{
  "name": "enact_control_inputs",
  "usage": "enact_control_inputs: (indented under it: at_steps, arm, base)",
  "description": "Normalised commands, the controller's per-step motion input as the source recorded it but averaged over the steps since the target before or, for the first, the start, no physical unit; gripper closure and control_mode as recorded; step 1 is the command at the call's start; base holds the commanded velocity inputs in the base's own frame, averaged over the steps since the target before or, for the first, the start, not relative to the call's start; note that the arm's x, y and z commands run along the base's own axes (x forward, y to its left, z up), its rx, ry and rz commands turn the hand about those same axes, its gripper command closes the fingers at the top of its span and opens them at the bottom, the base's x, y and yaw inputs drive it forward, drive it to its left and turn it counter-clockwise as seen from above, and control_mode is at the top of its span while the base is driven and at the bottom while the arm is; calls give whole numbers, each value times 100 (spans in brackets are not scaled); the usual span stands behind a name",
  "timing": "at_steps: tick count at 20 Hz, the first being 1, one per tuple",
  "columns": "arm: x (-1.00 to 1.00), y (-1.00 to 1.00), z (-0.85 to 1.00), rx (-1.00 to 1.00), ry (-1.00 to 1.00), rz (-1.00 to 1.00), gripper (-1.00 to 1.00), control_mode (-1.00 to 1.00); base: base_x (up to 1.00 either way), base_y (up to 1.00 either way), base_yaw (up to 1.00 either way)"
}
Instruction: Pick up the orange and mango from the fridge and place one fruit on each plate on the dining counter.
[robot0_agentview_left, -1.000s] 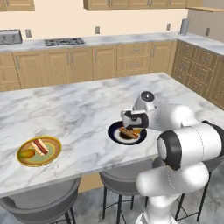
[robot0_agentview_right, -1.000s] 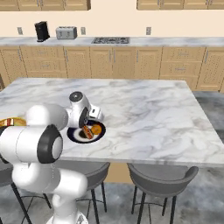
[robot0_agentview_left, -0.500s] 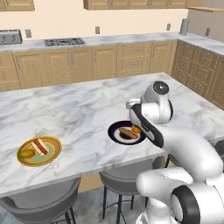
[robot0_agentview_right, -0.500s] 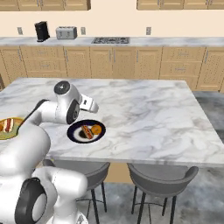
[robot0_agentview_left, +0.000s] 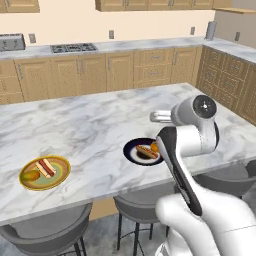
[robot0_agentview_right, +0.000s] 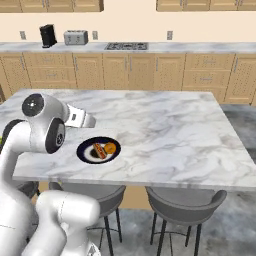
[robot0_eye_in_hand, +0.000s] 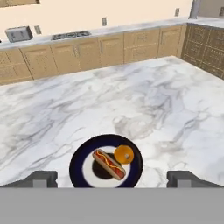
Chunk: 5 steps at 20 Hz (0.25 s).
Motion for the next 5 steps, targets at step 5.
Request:
enact_control_inputs:
  at_steps: [5]
  arm:
    - [-100,17,41,0,-8,-5,-100,-100]
  base:
    - [0,0,0]
